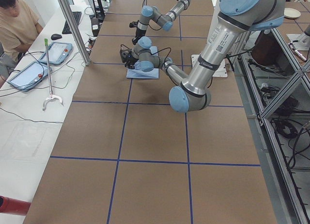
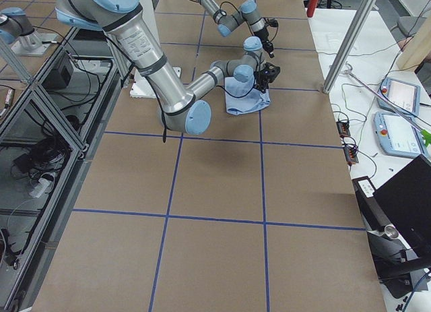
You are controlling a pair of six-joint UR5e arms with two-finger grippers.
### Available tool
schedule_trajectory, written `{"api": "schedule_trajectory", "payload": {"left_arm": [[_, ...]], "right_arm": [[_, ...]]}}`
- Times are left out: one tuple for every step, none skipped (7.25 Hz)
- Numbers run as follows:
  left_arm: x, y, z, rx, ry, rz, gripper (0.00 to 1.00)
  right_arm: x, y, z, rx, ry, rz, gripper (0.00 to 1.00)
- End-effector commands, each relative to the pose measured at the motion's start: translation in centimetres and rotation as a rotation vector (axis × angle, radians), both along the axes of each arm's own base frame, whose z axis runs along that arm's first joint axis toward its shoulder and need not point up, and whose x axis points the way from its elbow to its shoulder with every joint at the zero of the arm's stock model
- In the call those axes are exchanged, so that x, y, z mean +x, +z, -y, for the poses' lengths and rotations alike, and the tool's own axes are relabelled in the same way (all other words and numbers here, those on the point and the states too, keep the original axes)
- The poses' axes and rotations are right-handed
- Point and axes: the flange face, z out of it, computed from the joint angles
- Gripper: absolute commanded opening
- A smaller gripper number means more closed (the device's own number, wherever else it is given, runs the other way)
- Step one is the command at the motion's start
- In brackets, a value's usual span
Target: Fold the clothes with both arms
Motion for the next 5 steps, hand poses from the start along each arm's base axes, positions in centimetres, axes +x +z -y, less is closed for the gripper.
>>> {"api": "schedule_trajectory", "payload": {"left_arm": [[-2.5, 1.9, 2.9, 0.101, -0.004, 0.043, 1.00], [-3.7, 1.4, 1.6, 0.115, 0.002, 0.025, 1.00], [-5.5, 2.1, 0.0, 0.106, 0.074, -0.003, 1.00], [-10.4, 3.2, -0.4, 0.162, 0.138, 0.019, 1.00], [-14.7, 5.8, -1.9, 0.279, 0.229, 0.114, 1.00]], "right_arm": [[7.5, 1.6, 7.0, 0.065, -0.139, -0.011, 1.00], [8.1, 2.9, 7.1, 0.077, -0.155, -0.030, 1.00], [9.3, 5.1, 7.0, 0.068, -0.157, -0.040, 1.00], [13.4, 7.6, 7.1, 0.112, -0.189, -0.066, 1.00], [18.7, 11.4, 6.8, 0.173, -0.254, -0.100, 1.00]]}}
